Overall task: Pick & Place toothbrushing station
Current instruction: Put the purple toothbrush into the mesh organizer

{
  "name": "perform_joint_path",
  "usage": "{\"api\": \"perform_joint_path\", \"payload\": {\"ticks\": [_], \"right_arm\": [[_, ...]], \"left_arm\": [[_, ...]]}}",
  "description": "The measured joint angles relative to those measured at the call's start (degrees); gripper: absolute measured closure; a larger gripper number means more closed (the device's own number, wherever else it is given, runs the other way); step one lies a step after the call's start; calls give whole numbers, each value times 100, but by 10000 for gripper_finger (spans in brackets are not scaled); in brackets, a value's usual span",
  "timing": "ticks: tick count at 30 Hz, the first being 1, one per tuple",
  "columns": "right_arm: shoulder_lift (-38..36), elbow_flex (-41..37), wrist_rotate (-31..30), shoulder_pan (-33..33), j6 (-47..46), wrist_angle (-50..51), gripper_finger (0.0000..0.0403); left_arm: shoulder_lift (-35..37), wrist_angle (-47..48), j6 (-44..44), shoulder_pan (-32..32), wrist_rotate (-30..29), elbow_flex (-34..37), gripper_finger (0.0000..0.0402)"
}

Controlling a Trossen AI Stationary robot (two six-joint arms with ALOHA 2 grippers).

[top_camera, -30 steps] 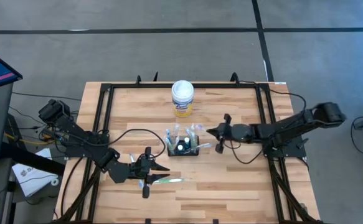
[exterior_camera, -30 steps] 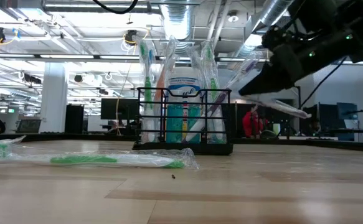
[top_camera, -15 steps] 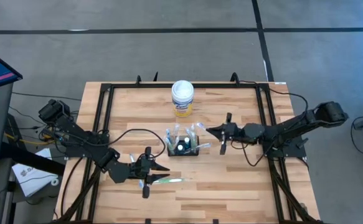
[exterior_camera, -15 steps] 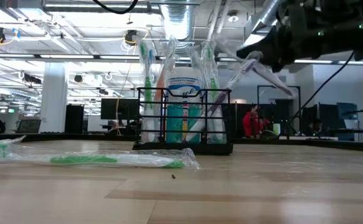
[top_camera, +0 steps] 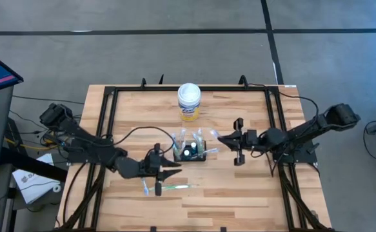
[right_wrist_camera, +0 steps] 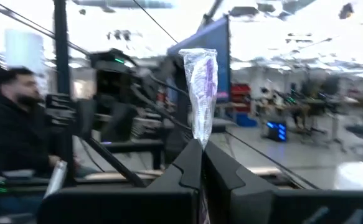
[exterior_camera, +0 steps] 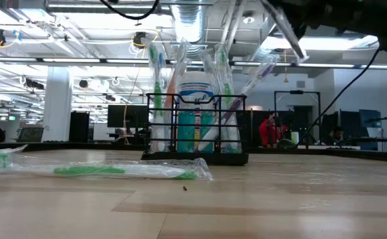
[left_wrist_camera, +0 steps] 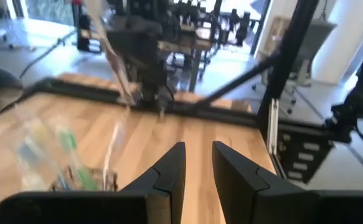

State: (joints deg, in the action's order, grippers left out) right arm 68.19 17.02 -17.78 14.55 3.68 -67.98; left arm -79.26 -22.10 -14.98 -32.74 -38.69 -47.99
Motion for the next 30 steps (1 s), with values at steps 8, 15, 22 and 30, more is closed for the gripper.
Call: {"api": "perform_joint_path", "payload": {"ticks": [8,15,22,30], "right_arm": [[20,230,348,315,143,-146,403],[166,489,449,542,241,1,403],[705,878,448,563,285,-42,403],[1123,1262,599,563,390,-39,403]], "left_arm": [[-504,-1410,754,454,615,-9,327],[-858,-2272,983,771,884,-9,327],[-967,-3092,1450,1043,1283,-7,327],[-967,-3113,1475,1259,1328,-7,327]]}}
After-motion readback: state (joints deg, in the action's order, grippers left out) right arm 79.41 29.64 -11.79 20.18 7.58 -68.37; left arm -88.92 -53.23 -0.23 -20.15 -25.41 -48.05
